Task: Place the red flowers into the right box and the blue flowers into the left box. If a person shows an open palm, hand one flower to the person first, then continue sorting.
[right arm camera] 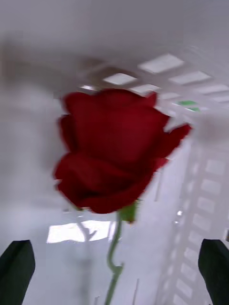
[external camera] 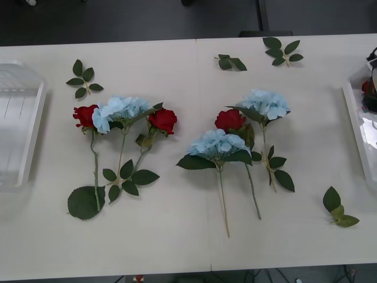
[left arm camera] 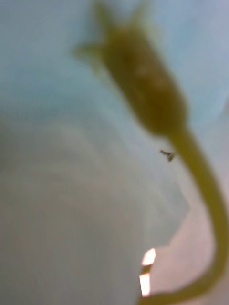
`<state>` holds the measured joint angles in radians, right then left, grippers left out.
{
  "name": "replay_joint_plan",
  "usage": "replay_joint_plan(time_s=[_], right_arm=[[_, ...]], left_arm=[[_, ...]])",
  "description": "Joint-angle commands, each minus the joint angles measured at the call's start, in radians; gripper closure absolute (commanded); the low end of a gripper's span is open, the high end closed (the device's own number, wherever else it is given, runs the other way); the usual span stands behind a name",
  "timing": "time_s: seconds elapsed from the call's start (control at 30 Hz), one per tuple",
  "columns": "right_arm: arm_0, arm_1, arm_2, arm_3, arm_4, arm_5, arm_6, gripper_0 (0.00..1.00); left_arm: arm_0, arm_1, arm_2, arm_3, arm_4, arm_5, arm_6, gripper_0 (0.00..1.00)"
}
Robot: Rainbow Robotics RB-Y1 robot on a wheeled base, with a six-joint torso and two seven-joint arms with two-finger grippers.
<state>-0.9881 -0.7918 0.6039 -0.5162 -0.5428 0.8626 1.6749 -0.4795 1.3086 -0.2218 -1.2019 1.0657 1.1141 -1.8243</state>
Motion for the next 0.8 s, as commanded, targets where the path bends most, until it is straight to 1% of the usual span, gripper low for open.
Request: replay_joint_plan(time_s=[0.03,0.1,0.17,0.2,0.3,0.33,0.37,0.43,0.47,0.5,0.53,0.63,0.8], right_arm=[[-0.003,-0.093,-0.033,-0.206,-0.232,0.164,0.138,0.0],[-0.001,-0.116,-0.033,-0.275,-0.318,0.223,0.178,0.0],[0.005,-0.149,-0.033,-0.375,-0.447,0.32,0.192,0.0],[0.009,-0.158,-0.033,-0.413,-0.494,0.358,0.184,0.0],[0.037,-0.181,-0.033,-0.528,-0.595,0.458,0.147,0.0],[0.057,-0.191,-0.033,-0.579,-0.629,0.489,0.115,0.0],[0.075,-0.195,-0.033,-0.617,-0.651,0.503,0.088,0.0],[0.138,-0.219,-0.033,-0.728,-0.687,0.496,0.003,0.0],[0.157,-0.227,-0.033,-0.762,-0.692,0.487,-0.024,0.0],[0.203,-0.236,-0.033,-0.831,-0.686,0.464,-0.083,0.0],[0.241,-0.245,-0.033,-0.89,-0.677,0.437,-0.136,0.0],[0.312,-0.25,-0.033,-0.979,-0.661,0.38,-0.258,0.0],[0.336,-0.179,-0.033,-0.998,-0.571,0.374,-0.35,0.0]], left_arm=[[-0.134,-0.002,-0.088,0.107,-0.076,-0.094,-0.033,1.0],[-0.151,-0.015,-0.105,0.134,-0.102,-0.12,-0.033,1.0],[-0.16,-0.032,-0.117,0.166,-0.119,-0.16,-0.033,1.0],[-0.16,-0.037,-0.119,0.176,-0.121,-0.175,-0.033,0.94],[-0.16,-0.043,-0.122,0.183,-0.13,-0.2,-0.033,0.38],[-0.16,-0.043,-0.122,0.182,-0.13,-0.2,-0.033,0.26],[-0.16,-0.043,-0.122,0.183,-0.13,-0.2,-0.033,0.21],[-0.16,-0.043,-0.122,0.182,-0.127,-0.2,-0.035,0.04],[-0.16,-0.043,-0.122,0.182,-0.125,-0.2,-0.035,0.02],[-0.16,-0.045,-0.12,0.182,-0.122,-0.2,-0.036,0.0],[-0.16,-0.043,-0.122,0.179,-0.118,-0.198,-0.036,0.0],[-0.159,-0.043,-0.12,0.173,-0.11,-0.197,-0.039,0.0],[-0.159,-0.042,-0.12,0.147,-0.063,-0.154,-0.041,0.0]])
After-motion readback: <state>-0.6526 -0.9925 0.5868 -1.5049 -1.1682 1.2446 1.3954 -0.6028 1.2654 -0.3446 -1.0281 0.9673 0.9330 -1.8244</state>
